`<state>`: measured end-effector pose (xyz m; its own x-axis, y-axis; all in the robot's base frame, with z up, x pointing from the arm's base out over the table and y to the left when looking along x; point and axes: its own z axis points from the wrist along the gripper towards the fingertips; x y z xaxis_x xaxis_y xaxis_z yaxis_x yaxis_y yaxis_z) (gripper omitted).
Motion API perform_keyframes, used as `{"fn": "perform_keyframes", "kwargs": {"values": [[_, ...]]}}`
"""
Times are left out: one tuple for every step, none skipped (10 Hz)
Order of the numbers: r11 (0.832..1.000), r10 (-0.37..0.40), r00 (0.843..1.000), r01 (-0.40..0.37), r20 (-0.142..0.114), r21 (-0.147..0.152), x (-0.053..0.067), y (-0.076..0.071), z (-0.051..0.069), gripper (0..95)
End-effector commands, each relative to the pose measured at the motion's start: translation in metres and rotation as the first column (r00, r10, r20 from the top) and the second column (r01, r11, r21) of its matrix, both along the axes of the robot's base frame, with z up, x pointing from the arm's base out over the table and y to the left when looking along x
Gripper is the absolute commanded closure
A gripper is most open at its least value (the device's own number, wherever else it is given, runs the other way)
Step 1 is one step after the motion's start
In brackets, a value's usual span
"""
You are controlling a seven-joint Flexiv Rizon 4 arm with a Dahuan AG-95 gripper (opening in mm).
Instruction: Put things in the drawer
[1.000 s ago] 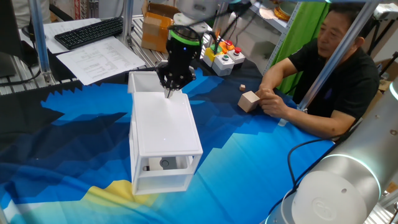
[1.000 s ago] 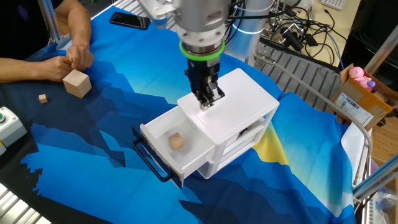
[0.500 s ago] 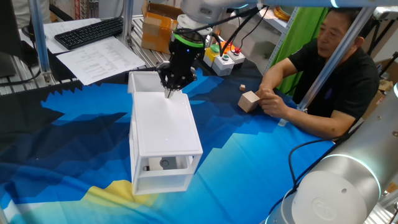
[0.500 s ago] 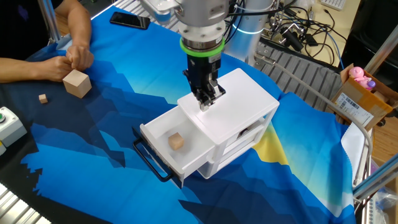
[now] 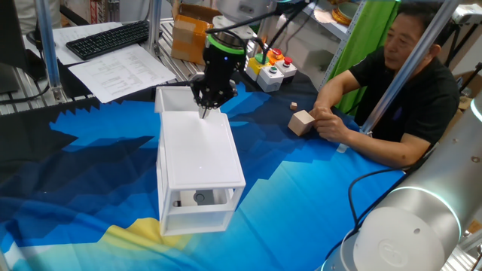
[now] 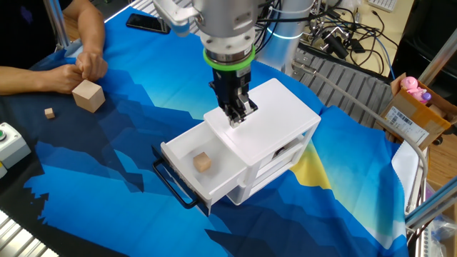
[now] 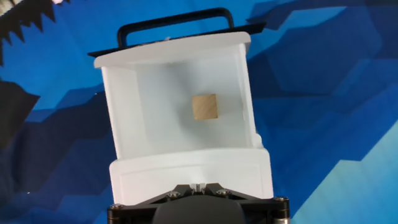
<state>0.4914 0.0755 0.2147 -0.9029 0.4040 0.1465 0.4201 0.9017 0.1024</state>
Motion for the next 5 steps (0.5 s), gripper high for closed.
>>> {"fn": "perform_keyframes", "kwargs": {"values": [[0.991,0.134,0.991,-0.133,0.026,-0.017,-0.0001,-0.0004,0.0,95.0],[0.986,0.164,0.986,-0.163,0.028,-0.018,-0.0001,-0.0004,0.0,95.0],[0.983,0.183,0.983,-0.182,0.032,-0.021,-0.0001,-0.0004,0.0,95.0],[0.98,0.2,0.979,-0.2,0.031,-0.02,-0.0001,-0.0004,0.0,95.0],[0.977,0.212,0.977,-0.211,0.032,-0.021,-0.0001,-0.0004,0.0,95.0]]}}
